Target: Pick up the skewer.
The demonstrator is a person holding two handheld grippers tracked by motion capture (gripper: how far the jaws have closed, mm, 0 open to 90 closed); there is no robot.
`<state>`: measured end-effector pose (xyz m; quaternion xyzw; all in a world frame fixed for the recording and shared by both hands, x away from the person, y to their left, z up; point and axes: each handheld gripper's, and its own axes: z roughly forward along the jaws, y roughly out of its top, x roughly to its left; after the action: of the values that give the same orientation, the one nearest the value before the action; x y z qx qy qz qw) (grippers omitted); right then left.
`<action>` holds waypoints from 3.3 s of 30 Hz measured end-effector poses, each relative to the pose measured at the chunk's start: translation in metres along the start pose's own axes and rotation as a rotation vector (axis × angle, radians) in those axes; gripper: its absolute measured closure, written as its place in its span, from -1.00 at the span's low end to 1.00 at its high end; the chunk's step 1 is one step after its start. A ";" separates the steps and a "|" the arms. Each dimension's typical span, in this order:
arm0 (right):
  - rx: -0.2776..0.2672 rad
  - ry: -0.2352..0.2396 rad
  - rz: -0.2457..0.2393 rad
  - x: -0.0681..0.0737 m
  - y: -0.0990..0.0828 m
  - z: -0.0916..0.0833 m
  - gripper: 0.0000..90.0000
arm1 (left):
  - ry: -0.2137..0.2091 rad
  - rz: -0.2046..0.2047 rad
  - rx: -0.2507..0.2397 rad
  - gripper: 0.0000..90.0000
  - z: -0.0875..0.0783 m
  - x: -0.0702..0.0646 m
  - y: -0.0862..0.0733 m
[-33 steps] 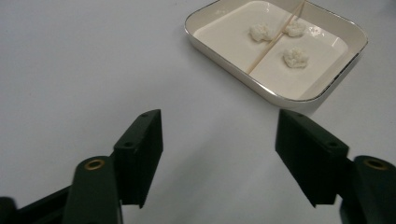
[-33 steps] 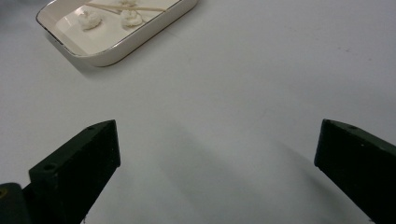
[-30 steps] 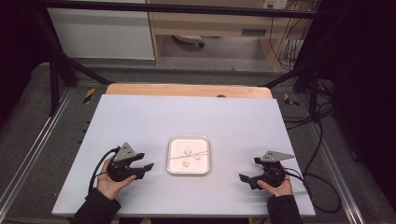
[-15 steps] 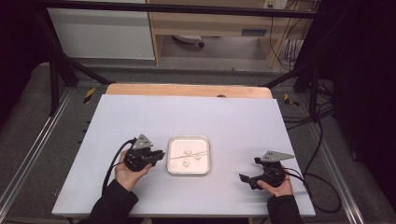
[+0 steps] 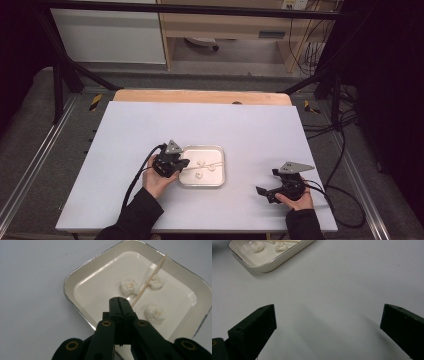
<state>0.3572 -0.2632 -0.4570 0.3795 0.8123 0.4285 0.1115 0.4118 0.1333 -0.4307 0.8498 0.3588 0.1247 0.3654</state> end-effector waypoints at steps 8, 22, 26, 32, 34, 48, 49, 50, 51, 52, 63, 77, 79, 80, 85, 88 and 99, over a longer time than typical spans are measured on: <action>-0.004 0.000 -0.002 0.000 0.000 -0.001 -0.98 | -0.004 0.024 0.039 1.00 0.012 0.002 -0.003; -0.003 -0.002 -0.006 0.000 0.000 -0.001 -0.98 | -0.034 0.083 0.064 1.00 0.007 -0.006 -0.008; -0.003 -0.002 -0.006 0.000 0.000 -0.001 -0.98 | -0.047 0.092 0.037 1.00 0.003 -0.007 -0.005; -0.003 0.001 -0.005 0.000 0.000 -0.001 -0.98 | -0.058 0.129 0.042 0.81 0.005 -0.010 0.000; -0.003 0.001 -0.005 0.000 0.000 -0.001 -0.98 | -0.066 0.146 0.048 0.77 0.008 -0.012 0.001; 0.000 0.004 -0.005 0.000 0.000 0.000 -0.98 | -0.099 0.171 0.068 0.83 0.022 -0.016 0.007; 0.000 0.004 -0.006 0.000 0.000 0.000 -0.98 | -0.099 0.171 0.068 0.84 0.022 -0.016 0.007; 0.000 0.004 -0.006 0.000 0.000 0.000 -0.98 | -0.101 0.174 0.066 0.84 0.023 -0.016 0.007; 0.000 0.005 -0.006 0.000 0.000 0.000 -0.98 | -0.102 0.175 0.065 0.85 0.023 -0.016 0.007; 0.000 0.005 -0.004 0.000 0.000 0.000 -0.98 | -0.108 0.167 0.064 0.89 0.023 -0.015 0.007; 0.004 0.004 -0.004 0.001 0.000 0.001 -0.98 | -0.131 0.173 0.056 0.96 0.022 -0.017 0.005; 0.005 0.004 -0.007 0.001 0.000 0.000 -0.98 | -0.131 0.170 0.009 0.97 0.006 -0.019 0.008; 0.001 0.003 -0.009 0.001 0.000 0.000 -0.98 | -0.130 0.169 0.004 0.97 0.004 -0.020 0.008; 0.001 0.003 -0.009 0.001 0.000 0.000 -0.98 | -0.129 0.168 0.000 0.97 0.003 -0.021 0.008; 0.001 0.000 -0.025 0.003 0.002 0.001 -0.98 | -0.129 0.158 0.001 0.97 -0.002 -0.022 0.009; 0.007 -0.010 -0.045 0.007 0.005 0.003 -0.98 | -0.122 0.150 0.009 0.97 -0.003 -0.023 0.008; 0.039 -0.057 -0.148 0.021 0.013 0.009 -0.98 | -0.129 0.161 0.022 0.97 -0.011 -0.029 0.008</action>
<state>0.3541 -0.2385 -0.4493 0.3328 0.8429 0.3920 0.1585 0.3898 0.1150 -0.4160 0.8861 0.2666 0.0948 0.3671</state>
